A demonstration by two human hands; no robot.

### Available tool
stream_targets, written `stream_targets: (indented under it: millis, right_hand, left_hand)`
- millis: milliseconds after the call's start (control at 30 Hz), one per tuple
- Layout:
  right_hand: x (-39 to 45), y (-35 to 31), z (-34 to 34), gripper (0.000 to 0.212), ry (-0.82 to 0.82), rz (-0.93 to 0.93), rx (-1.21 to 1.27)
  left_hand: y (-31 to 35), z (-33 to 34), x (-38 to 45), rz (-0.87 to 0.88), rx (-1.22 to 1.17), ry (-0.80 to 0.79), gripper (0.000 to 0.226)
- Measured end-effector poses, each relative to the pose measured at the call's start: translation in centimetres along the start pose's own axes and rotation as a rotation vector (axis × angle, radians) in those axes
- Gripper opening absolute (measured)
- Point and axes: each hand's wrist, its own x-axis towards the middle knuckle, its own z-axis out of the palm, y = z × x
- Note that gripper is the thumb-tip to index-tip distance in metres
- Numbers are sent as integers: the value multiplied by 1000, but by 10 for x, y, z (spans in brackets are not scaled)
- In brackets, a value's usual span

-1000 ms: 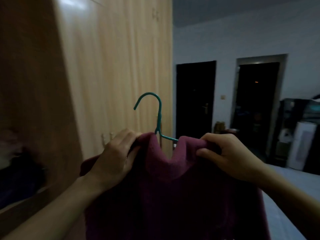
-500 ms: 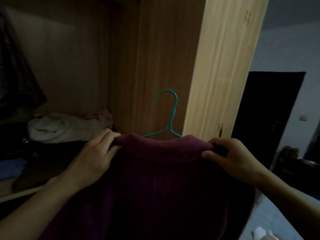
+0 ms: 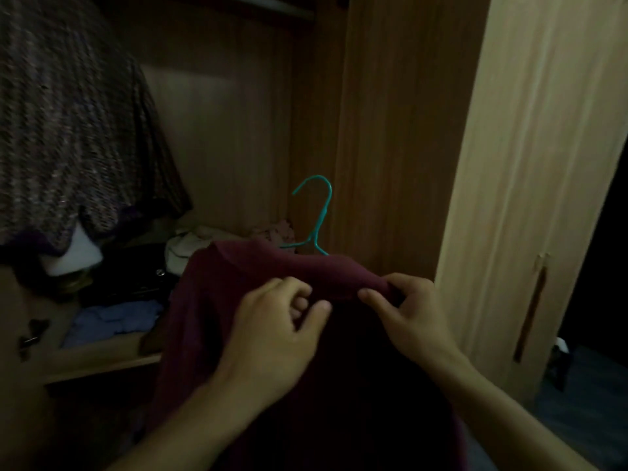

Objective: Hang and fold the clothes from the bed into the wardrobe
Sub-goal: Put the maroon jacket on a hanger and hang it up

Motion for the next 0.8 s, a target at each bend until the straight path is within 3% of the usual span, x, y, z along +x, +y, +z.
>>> stream_targets:
  millis: [100, 200, 267, 300, 400, 500, 533, 633, 733, 800]
  right_hand:
    - [1, -13, 22, 5, 9, -40, 103]
    - [-8, -23, 43, 7, 0, -70, 154]
    - [-16, -28, 58, 19, -14, -80, 160]
    - [-21, -32, 66, 27, -30, -90, 175]
    - [-36, -41, 85, 53, -200, -102, 284]
    - [-38, -37, 92, 48, -545, -18, 622]
    - [-34, -32, 93, 43, -537, -29, 660]
    - [-8, -16, 90, 23, -274, -150, 547]
    - [25, -4, 88, 25, -119, -274, 359]
    - [46, 6, 91, 32, -106, -346, 229]
  left_hand:
    - [17, 21, 8, -259, -230, -72, 48]
    - [14, 26, 23, -430, -474, 12, 45]
    - [8, 31, 27, -543, -462, 64, 84]
    - [4, 32, 29, -588, -463, 110, 86]
    - [-17, 25, 36, -664, -490, 225, 34]
    - [-45, 0, 43, -704, -441, 153, 41]
    - [-54, -10, 44, -693, -398, 120, 40]
    - [-69, -45, 42, -681, -178, 57, 34]
    - [-80, -81, 40, -546, 141, 0, 31]
    - [-81, -102, 35, -419, 307, -49, 31]
